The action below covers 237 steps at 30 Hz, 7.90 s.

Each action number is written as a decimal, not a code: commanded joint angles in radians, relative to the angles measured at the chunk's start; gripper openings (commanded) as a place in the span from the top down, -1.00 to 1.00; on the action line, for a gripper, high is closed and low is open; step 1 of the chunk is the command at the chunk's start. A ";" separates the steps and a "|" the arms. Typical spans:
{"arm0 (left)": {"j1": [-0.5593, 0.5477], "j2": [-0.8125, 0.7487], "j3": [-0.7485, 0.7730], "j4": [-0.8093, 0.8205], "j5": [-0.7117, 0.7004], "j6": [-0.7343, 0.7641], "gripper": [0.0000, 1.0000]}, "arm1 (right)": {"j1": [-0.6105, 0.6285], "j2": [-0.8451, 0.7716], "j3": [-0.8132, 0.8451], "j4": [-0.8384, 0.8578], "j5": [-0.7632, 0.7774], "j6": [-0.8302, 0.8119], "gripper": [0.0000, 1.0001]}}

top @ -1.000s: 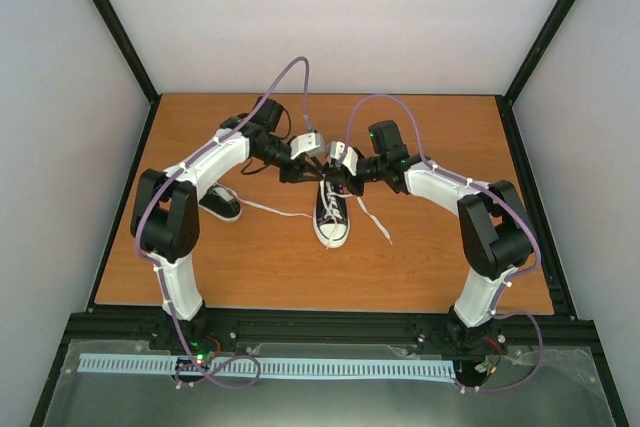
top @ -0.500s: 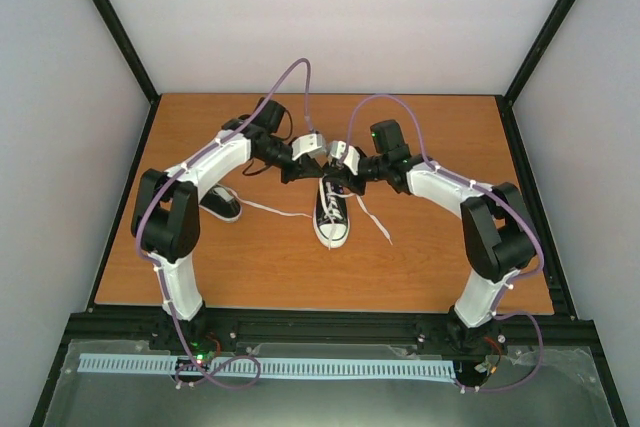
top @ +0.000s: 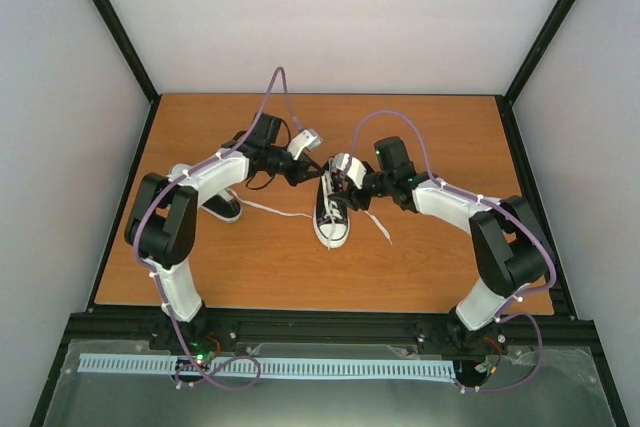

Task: Tie the shoes
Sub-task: Wrap the shoelace around the shoelace.

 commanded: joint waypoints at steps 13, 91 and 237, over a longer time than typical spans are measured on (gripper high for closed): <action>-0.005 -0.085 -0.114 0.282 -0.011 -0.307 0.98 | 0.012 0.181 0.154 0.073 0.009 0.112 -0.05; -0.038 -0.036 0.022 -0.120 -0.032 0.344 0.99 | 0.046 0.119 0.063 -0.670 0.560 0.578 0.03; -0.009 0.279 0.390 -0.351 -0.106 0.822 -0.07 | 0.005 0.107 0.149 -0.124 -0.111 -0.116 0.94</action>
